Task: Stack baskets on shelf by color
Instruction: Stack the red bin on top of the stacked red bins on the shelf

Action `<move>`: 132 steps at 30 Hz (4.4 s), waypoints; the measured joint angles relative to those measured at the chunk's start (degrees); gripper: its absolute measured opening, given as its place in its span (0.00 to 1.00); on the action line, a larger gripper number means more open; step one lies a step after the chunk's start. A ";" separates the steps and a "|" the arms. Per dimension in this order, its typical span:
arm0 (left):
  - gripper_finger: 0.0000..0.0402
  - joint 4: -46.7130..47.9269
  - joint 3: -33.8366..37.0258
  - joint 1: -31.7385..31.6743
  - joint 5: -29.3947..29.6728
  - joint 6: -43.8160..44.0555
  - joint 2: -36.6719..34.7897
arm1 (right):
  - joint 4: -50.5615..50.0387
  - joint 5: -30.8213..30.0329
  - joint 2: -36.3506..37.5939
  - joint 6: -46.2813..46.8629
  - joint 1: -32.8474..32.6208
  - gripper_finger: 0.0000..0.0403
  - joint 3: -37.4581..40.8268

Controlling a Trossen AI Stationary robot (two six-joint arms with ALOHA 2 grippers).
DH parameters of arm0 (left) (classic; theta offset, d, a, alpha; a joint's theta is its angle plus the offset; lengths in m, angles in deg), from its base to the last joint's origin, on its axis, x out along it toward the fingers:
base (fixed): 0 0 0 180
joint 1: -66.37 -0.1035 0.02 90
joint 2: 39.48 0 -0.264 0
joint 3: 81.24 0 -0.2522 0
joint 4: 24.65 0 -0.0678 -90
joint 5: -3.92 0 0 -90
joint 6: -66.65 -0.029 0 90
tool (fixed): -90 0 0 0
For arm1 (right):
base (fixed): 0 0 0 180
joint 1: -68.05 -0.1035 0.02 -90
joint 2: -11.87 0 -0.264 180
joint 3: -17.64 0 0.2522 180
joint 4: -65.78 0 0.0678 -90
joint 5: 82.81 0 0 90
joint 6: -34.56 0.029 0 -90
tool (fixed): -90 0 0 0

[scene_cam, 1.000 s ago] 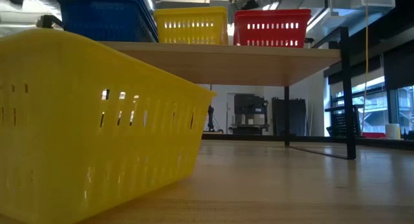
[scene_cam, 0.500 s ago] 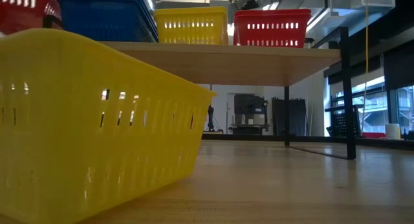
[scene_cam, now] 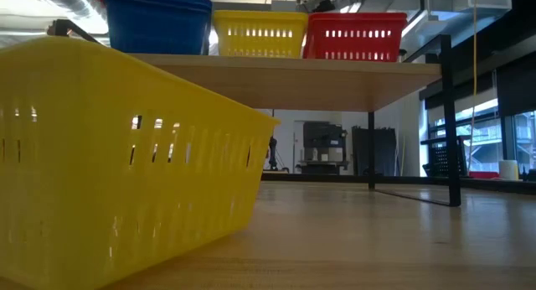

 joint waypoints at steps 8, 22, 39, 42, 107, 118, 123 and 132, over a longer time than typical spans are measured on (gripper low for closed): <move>0.00 -0.02 -3.69 -7.93 10.35 -22.69 1.80 | 0.12 -7.21 0.00 0.88 -0.02 0.28 0.00; 0.00 -8.16 -3.73 -22.13 35.89 -61.82 13.81 | 13.04 -28.46 -0.14 -11.52 0.76 0.28 0.02; 0.00 -23.88 -3.71 -25.75 35.86 -82.45 15.65 | 23.38 -13.85 -1.65 -26.82 9.93 0.28 0.02; 0.00 -23.84 -3.71 -25.75 35.80 -82.81 15.65 | 23.35 -11.75 -1.90 -26.85 11.24 0.28 0.03; 0.14 -34.61 -4.22 -23.96 28.84 -83.14 15.53 | 19.81 -5.73 -6.01 -31.44 20.71 0.00 0.00; 0.14 -32.79 -11.38 -19.89 25.66 -78.38 15.50 | 14.38 -6.77 -5.18 -30.64 22.14 0.00 0.07; 0.14 -25.28 -18.08 -19.09 24.50 -69.12 15.50 | 8.66 -3.57 -2.91 -23.91 22.08 0.00 -0.77; 0.14 -14.02 -25.67 -19.09 21.53 -57.06 15.45 | -10.57 19.35 -2.12 -12.97 22.22 0.00 -9.26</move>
